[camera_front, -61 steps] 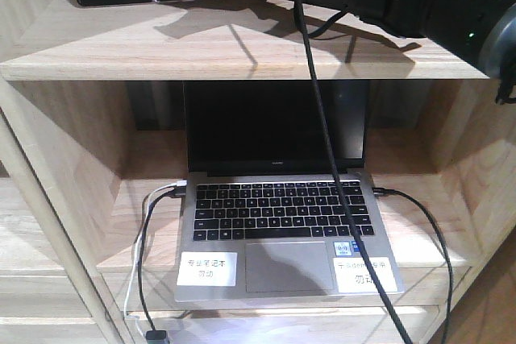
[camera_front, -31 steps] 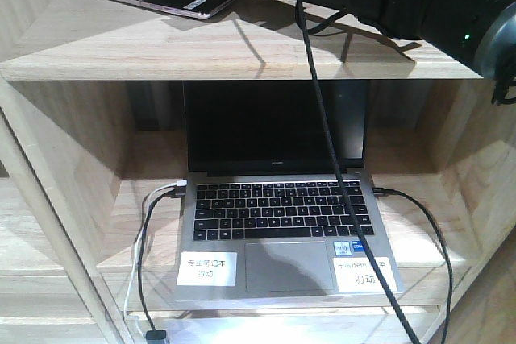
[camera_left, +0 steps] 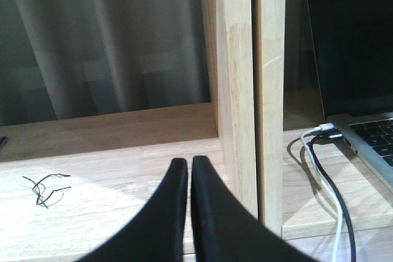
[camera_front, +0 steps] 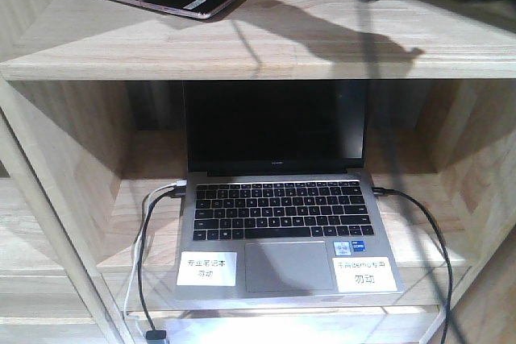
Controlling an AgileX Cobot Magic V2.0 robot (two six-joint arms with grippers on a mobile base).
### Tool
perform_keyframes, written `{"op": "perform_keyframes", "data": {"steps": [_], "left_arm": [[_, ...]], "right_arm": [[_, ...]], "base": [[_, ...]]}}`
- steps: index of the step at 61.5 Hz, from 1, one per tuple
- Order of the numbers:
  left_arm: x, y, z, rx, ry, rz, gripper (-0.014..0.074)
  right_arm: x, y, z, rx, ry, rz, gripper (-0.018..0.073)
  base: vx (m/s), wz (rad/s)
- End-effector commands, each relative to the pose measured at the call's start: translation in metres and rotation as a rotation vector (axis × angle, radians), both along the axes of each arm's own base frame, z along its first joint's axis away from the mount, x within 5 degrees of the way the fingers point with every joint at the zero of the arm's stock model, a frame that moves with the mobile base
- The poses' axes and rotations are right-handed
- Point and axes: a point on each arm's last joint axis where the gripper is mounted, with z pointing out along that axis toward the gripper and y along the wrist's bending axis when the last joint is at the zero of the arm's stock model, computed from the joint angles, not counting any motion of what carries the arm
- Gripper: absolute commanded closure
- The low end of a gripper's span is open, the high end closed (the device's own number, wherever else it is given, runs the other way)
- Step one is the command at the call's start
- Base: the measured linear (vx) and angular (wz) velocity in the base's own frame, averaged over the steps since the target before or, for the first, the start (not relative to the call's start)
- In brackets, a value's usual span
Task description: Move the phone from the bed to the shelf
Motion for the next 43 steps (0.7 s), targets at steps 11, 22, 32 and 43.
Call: {"op": "perform_keyframes", "data": {"steps": [11, 22, 32, 43], "left_arm": [[-0.001, 0.0, 0.015, -0.016, -0.099, -0.004, 0.0595], [-0.001, 0.0, 0.015, -0.016, -0.099, -0.004, 0.0595], [-0.001, 0.0, 0.015, -0.016, -0.099, -0.004, 0.0595], [-0.001, 0.0, 0.015, -0.016, -0.099, -0.004, 0.0595]], "right_arm": [[-0.045, -0.03, 0.042, -0.052, -0.004, 0.044, 0.0125], [-0.069, -0.034, 0.051, -0.135, -0.017, 0.085, 0.0238], [-0.087, -0.038, 0.061, -0.155, -0.037, 0.107, 0.0403], [-0.104, -0.04, 0.068, -0.168, -0.039, 0.142, 0.0573]], "base": [[0.0, 0.0], [0.0, 0.0], [0.0, 0.0], [0.0, 0.0]]}}
